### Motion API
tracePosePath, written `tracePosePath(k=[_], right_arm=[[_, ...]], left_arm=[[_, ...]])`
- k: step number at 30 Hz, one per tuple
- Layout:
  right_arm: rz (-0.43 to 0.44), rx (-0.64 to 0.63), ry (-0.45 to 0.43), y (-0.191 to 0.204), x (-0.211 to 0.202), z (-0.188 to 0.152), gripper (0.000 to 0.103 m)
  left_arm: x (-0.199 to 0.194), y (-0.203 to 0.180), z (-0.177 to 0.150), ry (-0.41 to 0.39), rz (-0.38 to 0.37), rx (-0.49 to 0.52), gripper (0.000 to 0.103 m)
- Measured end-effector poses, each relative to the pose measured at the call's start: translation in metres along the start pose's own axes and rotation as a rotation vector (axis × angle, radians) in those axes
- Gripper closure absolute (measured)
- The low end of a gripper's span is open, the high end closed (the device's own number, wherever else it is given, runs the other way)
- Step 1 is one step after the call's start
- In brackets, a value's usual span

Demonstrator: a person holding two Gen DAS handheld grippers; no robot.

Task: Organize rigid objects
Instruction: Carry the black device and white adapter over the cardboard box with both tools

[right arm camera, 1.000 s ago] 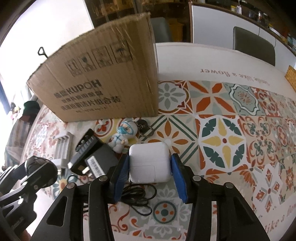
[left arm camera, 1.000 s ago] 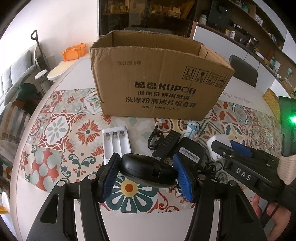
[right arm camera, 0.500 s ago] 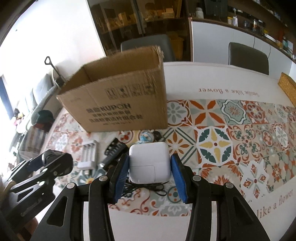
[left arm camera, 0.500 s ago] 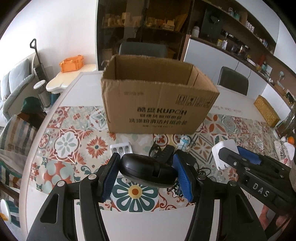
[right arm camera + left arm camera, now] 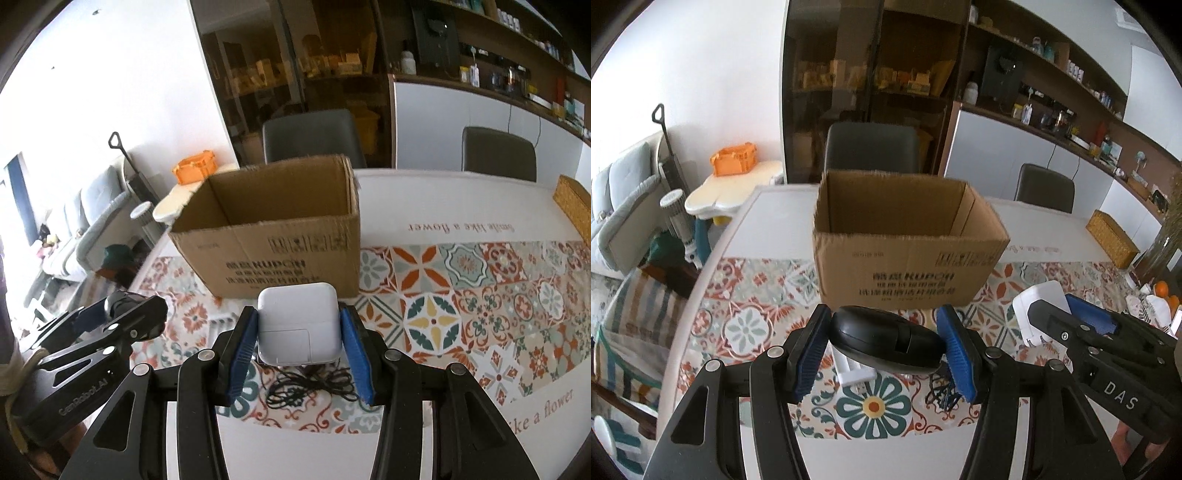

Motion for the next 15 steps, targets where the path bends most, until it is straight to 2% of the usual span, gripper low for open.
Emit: tracePosePath(k=[12,15], right_arm=[[0.009,-0.037,-0.105,0.021,-0.024,0.036,0.057],[0.01,-0.048,-0.126,0.025,-0.026,0.046,0.057]], left_arm=[[-0.02,0.002,0.044,-0.093,-0.027,0.029,0.044],[-0.02,0.004,0.057,-0.1,-0.058,0.031,0.044]])
Point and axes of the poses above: each gripper's, at about its wrist camera, not at the fingertips, and x roughly the way its jaws point, y to its left, z to its top, the point moved 3 cm from there along x, roughly the way its jaws point, and after that the axes turned 3 degrees about z, right-handed, at the moved point
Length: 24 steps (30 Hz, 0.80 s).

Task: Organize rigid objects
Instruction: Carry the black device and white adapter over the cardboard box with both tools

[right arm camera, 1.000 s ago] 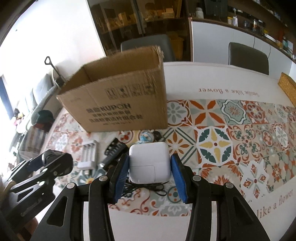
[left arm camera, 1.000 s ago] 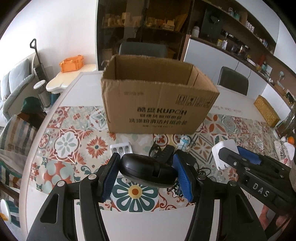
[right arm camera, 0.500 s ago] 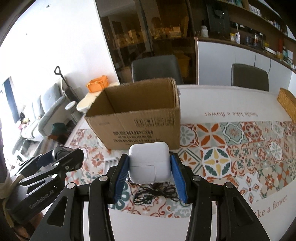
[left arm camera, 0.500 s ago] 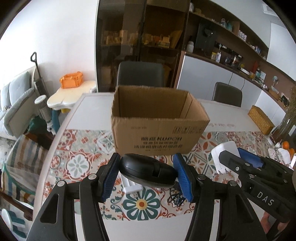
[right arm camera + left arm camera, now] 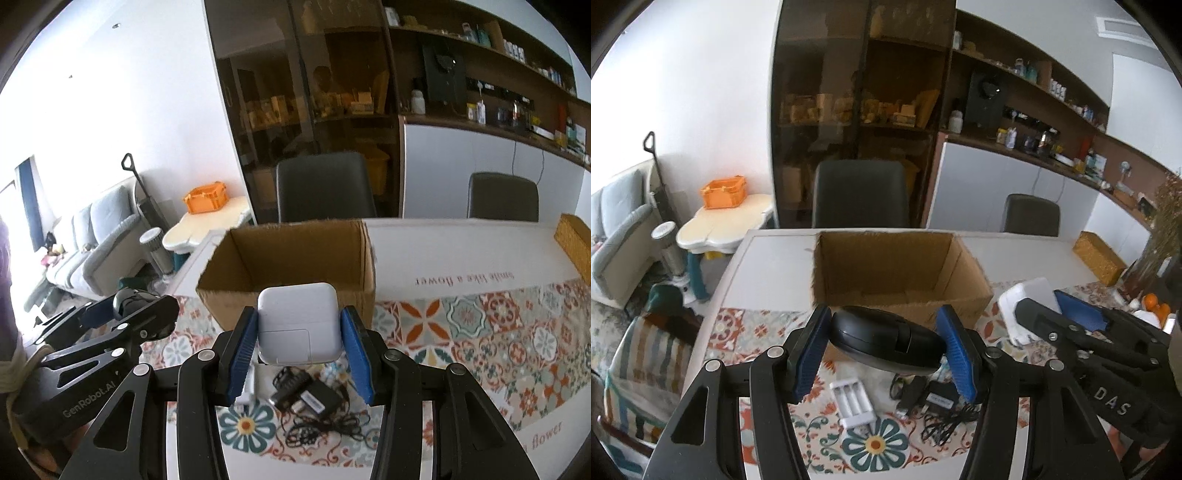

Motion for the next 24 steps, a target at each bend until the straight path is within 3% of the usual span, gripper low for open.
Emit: tracePosePath(k=[10,24], right_arm=[[0.006,-0.016,-0.022,0.003,0.016,0.035,0.057],[0.001,-0.027,0.018,-0.008,0.062,0.067,0.057]], left_arm=[[0.014,0.003,0.037,-0.029,-0.01,0.026,0.044],[0.067,0.005,0.065,0.023,-0.005,0.062,0.044]])
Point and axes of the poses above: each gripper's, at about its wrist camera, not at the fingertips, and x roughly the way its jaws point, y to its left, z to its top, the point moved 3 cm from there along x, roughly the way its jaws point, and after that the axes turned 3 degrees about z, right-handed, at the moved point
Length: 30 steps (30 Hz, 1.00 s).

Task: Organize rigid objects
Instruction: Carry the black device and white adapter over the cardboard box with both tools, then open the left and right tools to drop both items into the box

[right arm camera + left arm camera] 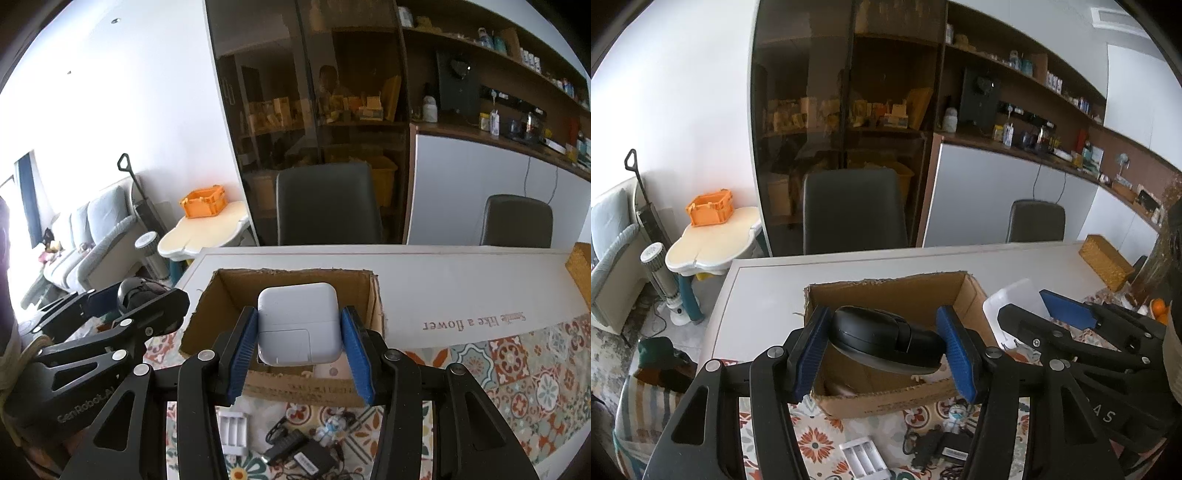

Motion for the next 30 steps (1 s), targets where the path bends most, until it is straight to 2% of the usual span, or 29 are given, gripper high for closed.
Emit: tracePosePath(k=[11,18,21,23,27,30], right_arm=[[-0.013,0.013,0.125,-0.016,0.051,-0.003,0.057],[-0.018,0.02,0.184,-0.019,0.073,-0.011,0.057],[-0.015,0.029,0.203,-0.02,0.08,-0.013,0.057],[-0.016,0.034,0.213,-0.02,0.084,-0.014,0.056],[-0.017,0.051,0.234,-0.022,0.088,-0.017,0.056],[-0.032,0.054,0.232,-0.021,0.088,-0.016,0.048]], left_arm=[[0.054,0.001,-0.004,0.119,0.026,0.026,0.044],[0.078,0.007,-0.013,0.203,0.015,0.01,0.043],[0.077,0.009,-0.015,0.196,0.02,0.003,0.043],[0.075,0.01,-0.014,0.186,0.028,0.003,0.037],[0.067,0.016,-0.014,0.165,0.051,0.007,0.033],[0.061,0.022,-0.016,0.158,0.06,-0.003,0.031]])
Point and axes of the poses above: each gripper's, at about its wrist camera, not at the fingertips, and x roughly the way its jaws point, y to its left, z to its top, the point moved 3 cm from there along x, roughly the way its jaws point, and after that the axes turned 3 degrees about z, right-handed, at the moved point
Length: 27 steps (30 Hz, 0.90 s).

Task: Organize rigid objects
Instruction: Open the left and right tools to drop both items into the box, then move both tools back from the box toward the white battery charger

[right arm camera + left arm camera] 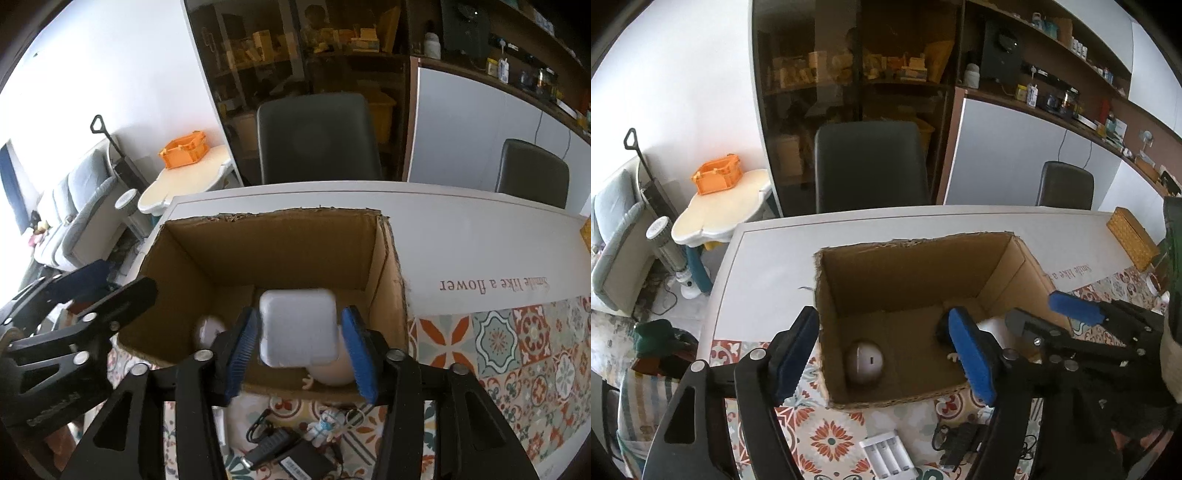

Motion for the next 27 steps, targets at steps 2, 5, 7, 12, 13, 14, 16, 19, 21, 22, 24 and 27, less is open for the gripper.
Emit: tracePosePath(k=[2,5,7,12,13,14,16,19,21,22,24,27], right_arm=[[-0.009,0.008,-0.006,0.001,-0.004,0.0,0.045],[-0.027,0.002,-0.024,0.005,-0.014,-0.003,0.04],[-0.034,-0.006,-0.039,0.008,-0.023,-0.007,0.034],[-0.043,-0.007,-0.063,0.016,-0.044,-0.017,0.028],[-0.045,-0.007,-0.069,0.019,-0.049,-0.02,0.027],[-0.045,-0.007,-0.072,0.021,-0.052,-0.023,0.027],[-0.047,-0.001,-0.074,0.024,-0.058,-0.03,0.026],[-0.044,0.009,-0.076,0.028,-0.064,-0.041,0.025],[-0.047,0.02,-0.08,0.03,-0.068,-0.048,0.024],[-0.049,0.027,-0.082,0.031,-0.071,-0.051,0.023],[-0.055,0.04,-0.085,0.034,-0.075,-0.059,0.022],[-0.058,0.061,-0.071,0.034,-0.078,-0.071,0.021]], left_arm=[[-0.004,0.005,-0.004,-0.001,0.007,-0.011,0.028],[-0.012,0.009,-0.01,-0.012,0.017,-0.016,0.025],[-0.019,0.012,-0.014,-0.023,0.017,-0.016,0.02],[-0.041,0.015,-0.024,-0.056,0.011,-0.002,0.015],[-0.045,0.016,-0.026,-0.063,0.012,-0.001,0.014],[-0.049,0.017,-0.028,-0.068,0.012,0.0,0.013],[-0.058,0.018,-0.032,-0.081,0.006,0.005,0.012],[-0.069,0.018,-0.039,-0.097,0.004,0.015,0.008],[-0.075,0.019,-0.045,-0.102,-0.004,0.024,0.008],[-0.077,0.019,-0.048,-0.101,-0.008,0.028,0.008],[-0.08,0.02,-0.054,-0.099,-0.012,0.034,0.008],[-0.084,0.021,-0.063,-0.093,-0.02,0.043,0.008]])
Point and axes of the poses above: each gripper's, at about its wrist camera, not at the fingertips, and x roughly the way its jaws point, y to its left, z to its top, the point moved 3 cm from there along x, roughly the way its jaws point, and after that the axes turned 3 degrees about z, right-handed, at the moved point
